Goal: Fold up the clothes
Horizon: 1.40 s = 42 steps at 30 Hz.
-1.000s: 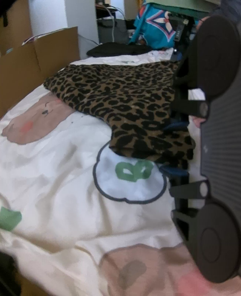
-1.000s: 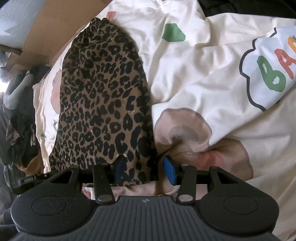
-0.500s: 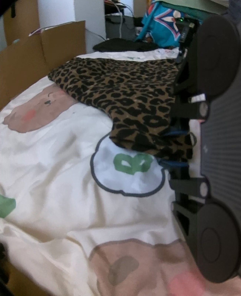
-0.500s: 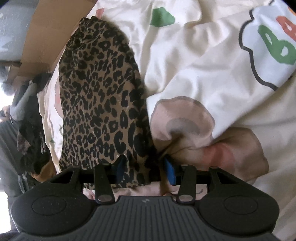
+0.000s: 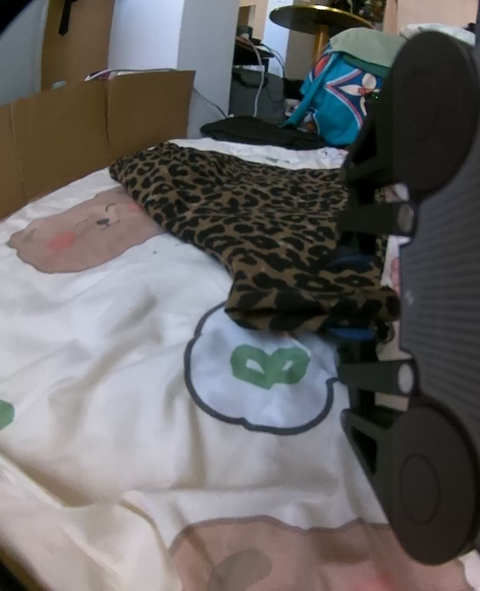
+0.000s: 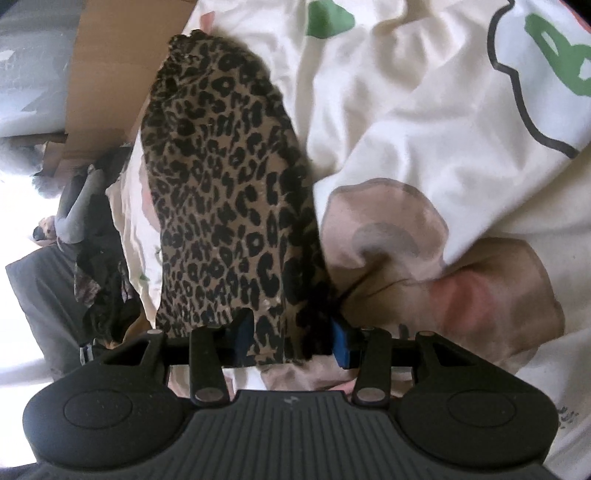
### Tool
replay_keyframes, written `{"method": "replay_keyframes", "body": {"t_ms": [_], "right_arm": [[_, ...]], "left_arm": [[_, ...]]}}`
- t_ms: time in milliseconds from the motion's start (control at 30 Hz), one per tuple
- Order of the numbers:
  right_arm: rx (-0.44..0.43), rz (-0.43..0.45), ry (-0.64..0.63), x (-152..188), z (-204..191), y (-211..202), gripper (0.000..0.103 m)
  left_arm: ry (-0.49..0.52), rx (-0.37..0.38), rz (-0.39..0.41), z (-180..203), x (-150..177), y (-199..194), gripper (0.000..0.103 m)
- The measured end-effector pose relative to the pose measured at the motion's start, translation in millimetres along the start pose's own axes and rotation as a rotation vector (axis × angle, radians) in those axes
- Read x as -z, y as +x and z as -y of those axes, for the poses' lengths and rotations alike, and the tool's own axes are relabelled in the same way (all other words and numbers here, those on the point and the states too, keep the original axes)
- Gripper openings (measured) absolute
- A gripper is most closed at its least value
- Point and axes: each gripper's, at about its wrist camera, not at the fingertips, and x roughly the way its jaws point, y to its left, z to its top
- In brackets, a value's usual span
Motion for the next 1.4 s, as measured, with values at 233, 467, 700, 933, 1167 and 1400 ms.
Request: {"method": "replay_keyframes", "body": {"t_ms": [233, 467, 700, 933, 1167, 1400], "right_arm": [[-0.005, 0.001, -0.01, -8, -1, 7, 0.047], [-0.007, -0.019, -0.016, -14, 0, 12, 0.044], [0.0, -0.027, -0.014, -18, 2, 18, 0.042], [0.037, -0.033, -0.042, -17, 2, 16, 0.009], [0.004, 0.044, -0.058, -9, -10, -5, 0.004], [-0.035, 0.097, -0.094, -1, -33, -31, 0.004]], "left_arm": [[0.005, 0.004, -0.005, -6, -8, 8, 0.033], [0.072, -0.01, -0.079, 2, -11, 17, 0.027], [0.06, -0.032, -0.074, -1, -9, 15, 0.021], [0.098, -0.053, -0.051, 10, -5, 12, 0.009], [0.145, -0.029, -0.054, 29, -3, -2, 0.006], [0.221, 0.008, -0.049, 54, 13, -31, 0.006]]}}
